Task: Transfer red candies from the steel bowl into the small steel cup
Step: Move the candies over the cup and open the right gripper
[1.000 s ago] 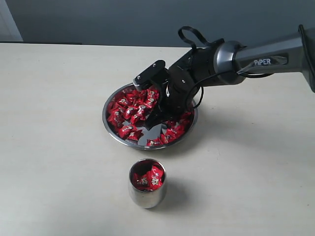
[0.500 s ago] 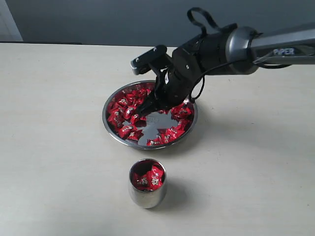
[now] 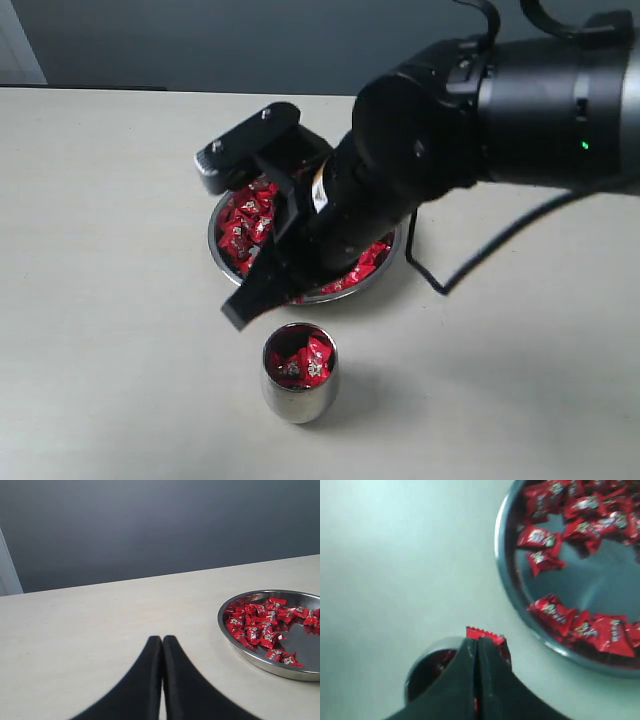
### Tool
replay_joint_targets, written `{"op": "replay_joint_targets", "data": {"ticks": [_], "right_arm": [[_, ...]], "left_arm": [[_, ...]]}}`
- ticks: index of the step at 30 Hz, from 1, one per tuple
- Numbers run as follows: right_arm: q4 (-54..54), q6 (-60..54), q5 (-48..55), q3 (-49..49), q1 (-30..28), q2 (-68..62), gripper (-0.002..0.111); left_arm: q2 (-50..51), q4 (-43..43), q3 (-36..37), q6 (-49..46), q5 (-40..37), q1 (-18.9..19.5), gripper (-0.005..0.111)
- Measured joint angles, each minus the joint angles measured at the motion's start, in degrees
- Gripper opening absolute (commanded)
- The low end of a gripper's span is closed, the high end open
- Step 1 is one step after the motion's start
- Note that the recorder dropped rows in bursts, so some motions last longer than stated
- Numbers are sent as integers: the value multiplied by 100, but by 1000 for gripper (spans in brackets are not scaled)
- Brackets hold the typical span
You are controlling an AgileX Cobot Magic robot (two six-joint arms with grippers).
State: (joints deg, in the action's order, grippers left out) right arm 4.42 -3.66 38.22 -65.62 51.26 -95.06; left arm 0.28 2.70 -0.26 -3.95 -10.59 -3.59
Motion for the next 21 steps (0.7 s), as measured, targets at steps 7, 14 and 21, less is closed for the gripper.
{"op": "replay_joint_targets", "data": {"ticks": [7,14,21], "right_arm": [[276,0,44,605,351,380,-1],[568,-88,41,643,362,413,4],[622,-264,41,643,362,413,31]], "left_arm": [[0,0,0,0,0,0,2],[0,0,0,0,0,0,2],[0,0,0,0,0,0,2]]}}
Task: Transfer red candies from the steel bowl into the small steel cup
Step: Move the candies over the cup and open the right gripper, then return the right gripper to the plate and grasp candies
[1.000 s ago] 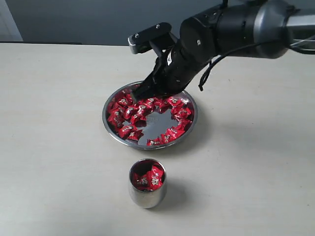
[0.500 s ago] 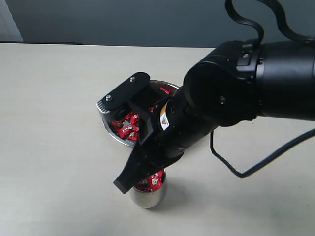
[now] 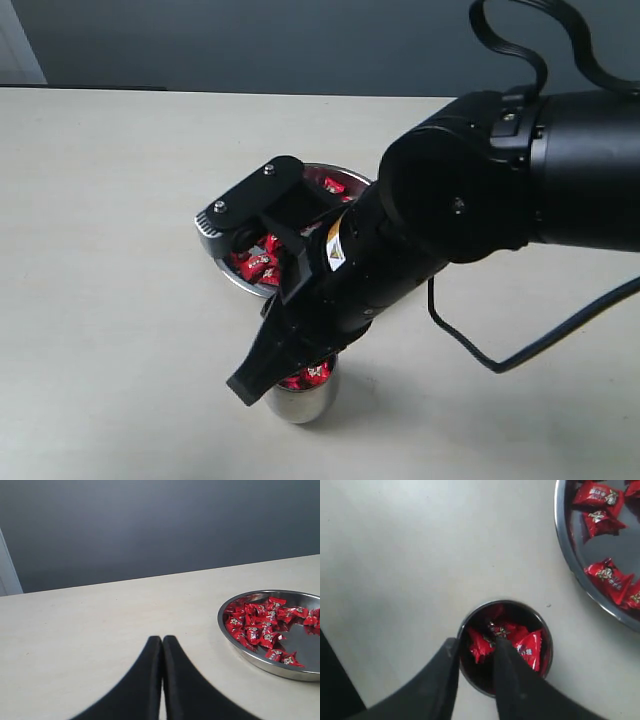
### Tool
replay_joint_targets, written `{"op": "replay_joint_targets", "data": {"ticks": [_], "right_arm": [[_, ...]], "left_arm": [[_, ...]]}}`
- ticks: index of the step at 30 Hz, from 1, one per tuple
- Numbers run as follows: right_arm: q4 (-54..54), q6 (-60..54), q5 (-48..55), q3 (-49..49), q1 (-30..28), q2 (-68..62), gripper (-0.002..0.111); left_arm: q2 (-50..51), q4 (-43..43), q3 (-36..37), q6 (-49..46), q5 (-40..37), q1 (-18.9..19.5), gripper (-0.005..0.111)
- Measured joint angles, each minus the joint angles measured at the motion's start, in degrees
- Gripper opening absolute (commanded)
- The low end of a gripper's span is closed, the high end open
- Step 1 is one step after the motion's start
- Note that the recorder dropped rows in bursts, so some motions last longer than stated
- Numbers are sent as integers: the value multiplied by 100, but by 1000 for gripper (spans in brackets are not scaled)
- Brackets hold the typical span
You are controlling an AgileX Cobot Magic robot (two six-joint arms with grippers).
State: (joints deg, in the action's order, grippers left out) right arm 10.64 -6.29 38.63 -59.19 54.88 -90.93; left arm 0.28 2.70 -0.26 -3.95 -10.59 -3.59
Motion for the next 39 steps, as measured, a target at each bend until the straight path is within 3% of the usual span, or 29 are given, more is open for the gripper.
{"op": "replay_joint_targets", "data": {"ticks": [7,10,14,27,39], "right_arm": [[-294,-14,-434,11,0,0,31],[-659,355,-1581,0,-279,-74,31],[-706,451,-1897,-270,-796,-744,31],[-742,479,-726,-1148,-1903,-1946,31],[-752,468,-402,-1158,-1929,-2194,31]], "left_arm": [[0,0,0,0,0,0,2],[0,0,0,0,0,0,2],[0,0,0,0,0,0,2],[0,0,0,0,0,0,2],[0,0,0,0,0,0,2]]}}
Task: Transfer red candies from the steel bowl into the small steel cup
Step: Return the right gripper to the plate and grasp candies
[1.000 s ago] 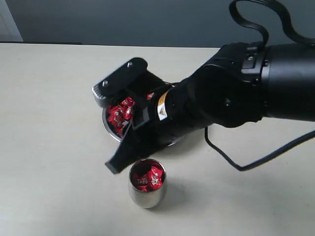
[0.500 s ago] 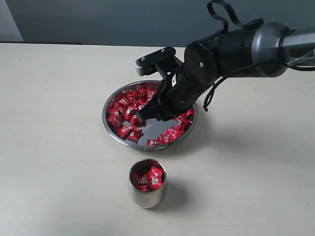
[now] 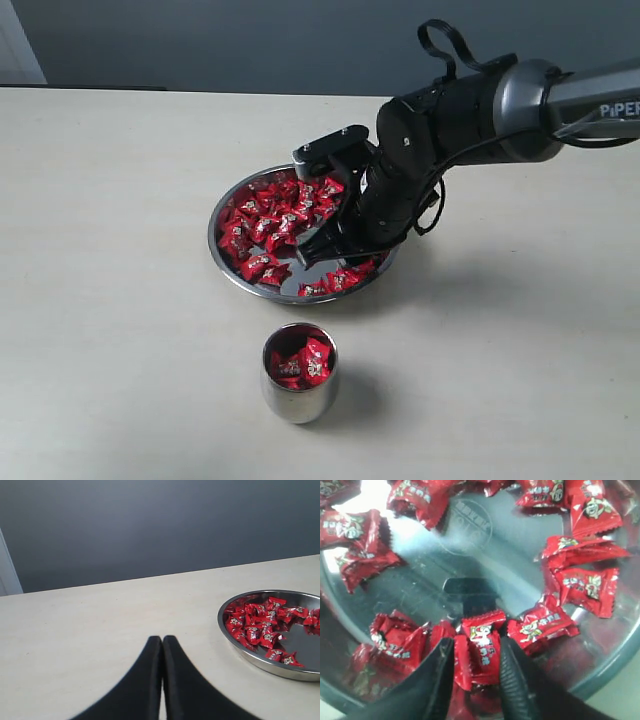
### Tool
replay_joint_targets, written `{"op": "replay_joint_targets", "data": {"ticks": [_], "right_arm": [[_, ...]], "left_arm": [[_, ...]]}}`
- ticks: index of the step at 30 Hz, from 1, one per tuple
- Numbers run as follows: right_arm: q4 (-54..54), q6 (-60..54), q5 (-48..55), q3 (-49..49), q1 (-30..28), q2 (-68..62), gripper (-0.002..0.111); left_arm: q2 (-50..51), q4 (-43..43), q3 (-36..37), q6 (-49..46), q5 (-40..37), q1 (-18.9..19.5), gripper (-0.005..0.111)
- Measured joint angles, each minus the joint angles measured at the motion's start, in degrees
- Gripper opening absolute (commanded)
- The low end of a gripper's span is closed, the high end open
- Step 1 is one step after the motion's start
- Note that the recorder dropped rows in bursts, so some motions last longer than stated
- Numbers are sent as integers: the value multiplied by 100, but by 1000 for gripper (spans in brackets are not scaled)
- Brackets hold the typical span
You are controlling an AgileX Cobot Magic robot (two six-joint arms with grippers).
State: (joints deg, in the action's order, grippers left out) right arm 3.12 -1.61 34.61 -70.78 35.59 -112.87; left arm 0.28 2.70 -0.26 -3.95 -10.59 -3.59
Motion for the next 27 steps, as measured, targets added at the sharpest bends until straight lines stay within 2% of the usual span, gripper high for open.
{"op": "replay_joint_targets", "data": {"ticks": [16,18,22,27], "right_arm": [[263,-204,-1,0,0,-203,31],[298,-224,-64,0,0,-213,26],[307,-245,-215,0,0,-213,0],[340,-245,-410,0,0,-213,0]], "left_arm": [[0,0,0,0,0,0,2],[0,0,0,0,0,0,2],[0,0,0,0,0,0,2],[0,0,0,0,0,0,2]]}}
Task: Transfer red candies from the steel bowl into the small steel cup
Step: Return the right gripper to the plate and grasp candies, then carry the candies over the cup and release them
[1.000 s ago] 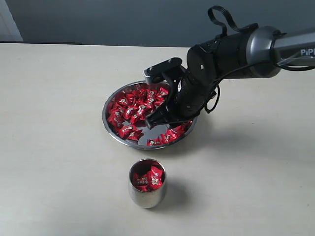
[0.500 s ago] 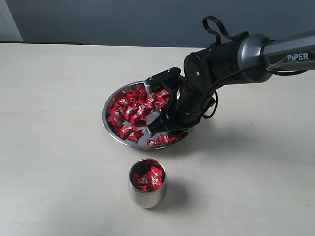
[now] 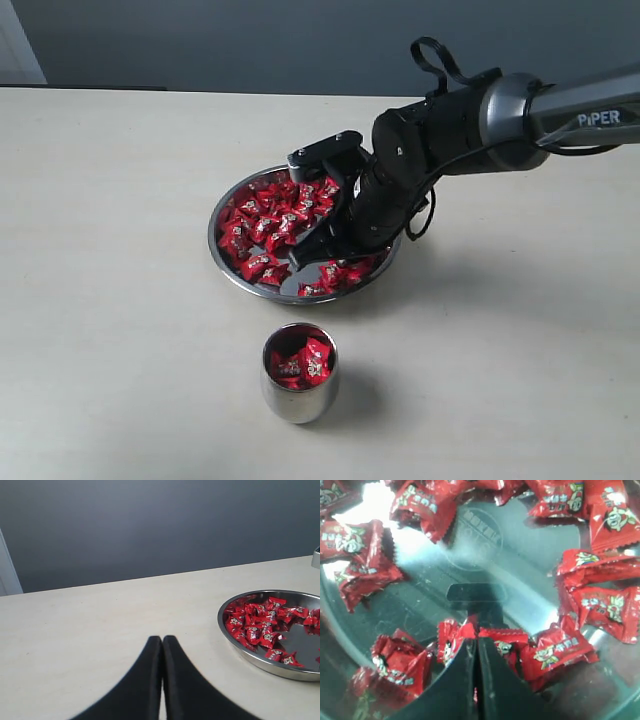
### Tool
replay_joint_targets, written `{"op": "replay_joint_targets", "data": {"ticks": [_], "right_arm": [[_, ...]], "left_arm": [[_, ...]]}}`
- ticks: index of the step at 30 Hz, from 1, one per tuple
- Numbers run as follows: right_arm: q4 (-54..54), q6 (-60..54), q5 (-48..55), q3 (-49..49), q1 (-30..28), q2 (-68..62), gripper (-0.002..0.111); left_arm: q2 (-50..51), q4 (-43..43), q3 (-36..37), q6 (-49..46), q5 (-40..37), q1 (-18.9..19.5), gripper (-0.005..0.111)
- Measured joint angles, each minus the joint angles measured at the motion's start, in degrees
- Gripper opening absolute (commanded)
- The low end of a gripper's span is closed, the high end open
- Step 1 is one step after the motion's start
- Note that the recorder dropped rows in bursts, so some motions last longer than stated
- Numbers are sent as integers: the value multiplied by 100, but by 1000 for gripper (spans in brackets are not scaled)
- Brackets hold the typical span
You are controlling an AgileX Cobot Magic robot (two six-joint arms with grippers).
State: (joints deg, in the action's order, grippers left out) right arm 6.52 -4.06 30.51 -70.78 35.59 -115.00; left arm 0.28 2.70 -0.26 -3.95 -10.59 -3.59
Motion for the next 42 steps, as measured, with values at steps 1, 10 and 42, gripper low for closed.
{"op": "replay_joint_targets", "data": {"ticks": [1,10,42], "right_arm": [[11,0,-38,0,0,0,0],[47,-11,-459,0,0,136,0],[713,-346,698,1153,1588,2288,1]], "left_arm": [[0,0,0,0,0,0,2],[0,0,0,0,0,0,2],[0,-9,0,0,0,0,2]]}}
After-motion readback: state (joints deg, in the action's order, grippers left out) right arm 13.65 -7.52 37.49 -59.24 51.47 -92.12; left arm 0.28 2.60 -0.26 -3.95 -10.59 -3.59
